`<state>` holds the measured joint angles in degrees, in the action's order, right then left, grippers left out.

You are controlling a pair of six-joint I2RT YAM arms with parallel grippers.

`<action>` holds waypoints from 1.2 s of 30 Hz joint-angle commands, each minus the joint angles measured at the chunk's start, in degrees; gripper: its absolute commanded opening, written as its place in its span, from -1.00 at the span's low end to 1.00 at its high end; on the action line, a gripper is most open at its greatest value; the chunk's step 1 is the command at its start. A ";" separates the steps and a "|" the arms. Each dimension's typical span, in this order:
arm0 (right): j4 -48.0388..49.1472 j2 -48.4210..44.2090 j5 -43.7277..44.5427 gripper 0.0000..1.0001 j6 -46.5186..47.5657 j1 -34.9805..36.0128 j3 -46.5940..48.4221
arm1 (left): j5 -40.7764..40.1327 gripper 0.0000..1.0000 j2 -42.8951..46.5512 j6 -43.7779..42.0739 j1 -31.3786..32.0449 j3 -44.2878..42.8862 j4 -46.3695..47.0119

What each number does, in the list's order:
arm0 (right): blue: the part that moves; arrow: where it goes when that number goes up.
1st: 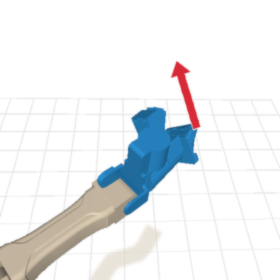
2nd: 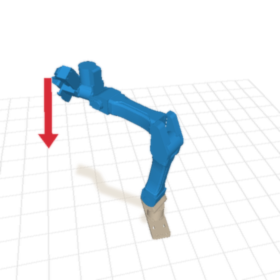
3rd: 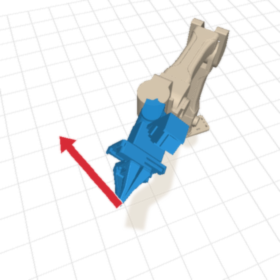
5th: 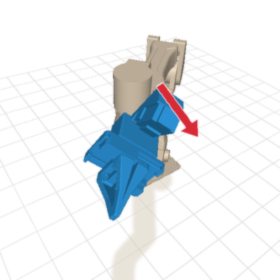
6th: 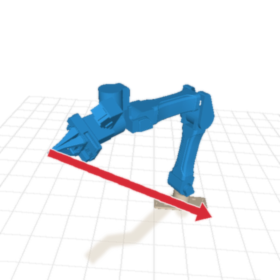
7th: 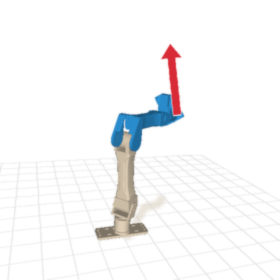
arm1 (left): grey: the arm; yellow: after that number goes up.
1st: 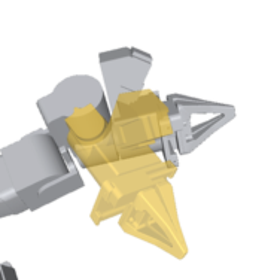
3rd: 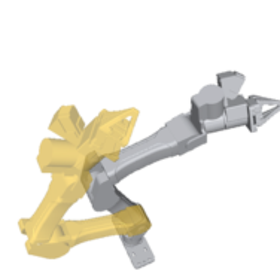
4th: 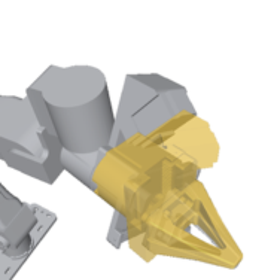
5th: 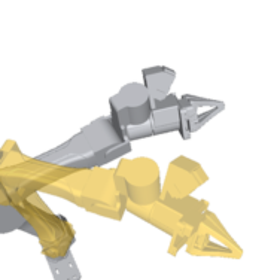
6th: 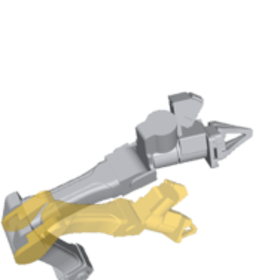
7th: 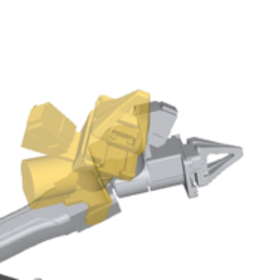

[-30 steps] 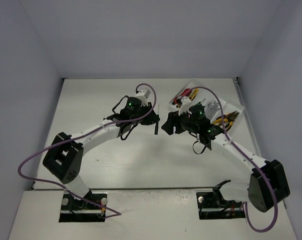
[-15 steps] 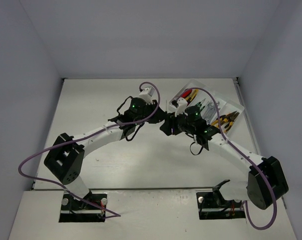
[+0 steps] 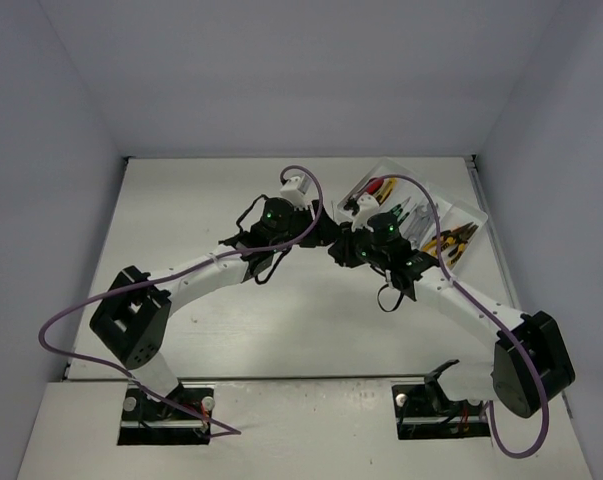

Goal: Sort the tools into containers

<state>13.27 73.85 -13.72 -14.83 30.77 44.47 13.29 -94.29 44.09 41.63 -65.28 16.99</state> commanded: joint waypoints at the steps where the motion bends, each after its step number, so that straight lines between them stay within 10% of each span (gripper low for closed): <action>1: 4.75 0.35 4.15 -1.00 -2.19 -0.25 1.15 | -4.54 0.26 4.98 -2.05 0.01 1.63 3.84; 3: 4.75 0.74 5.90 -1.00 -3.42 -0.87 1.23 | -8.32 0.59 6.88 -3.17 -0.22 2.92 1.67; 17: -2.83 20.24 11.38 -0.86 -16.62 -19.98 18.69 | -35.66 0.69 28.22 -26.06 -1.98 -7.16 -44.25; 28: -5.71 35.61 13.45 -0.35 -19.21 -24.15 31.71 | -40.60 0.81 49.71 -30.97 -5.65 4.38 -47.88; 36: -10.89 28.42 18.91 0.03 -14.72 -24.18 31.33 | -43.11 0.88 54.32 -32.37 -5.82 7.38 -49.28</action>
<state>4.66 110.57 0.49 -32.30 6.79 73.13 -27.36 -40.43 13.72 36.18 -57.56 -32.94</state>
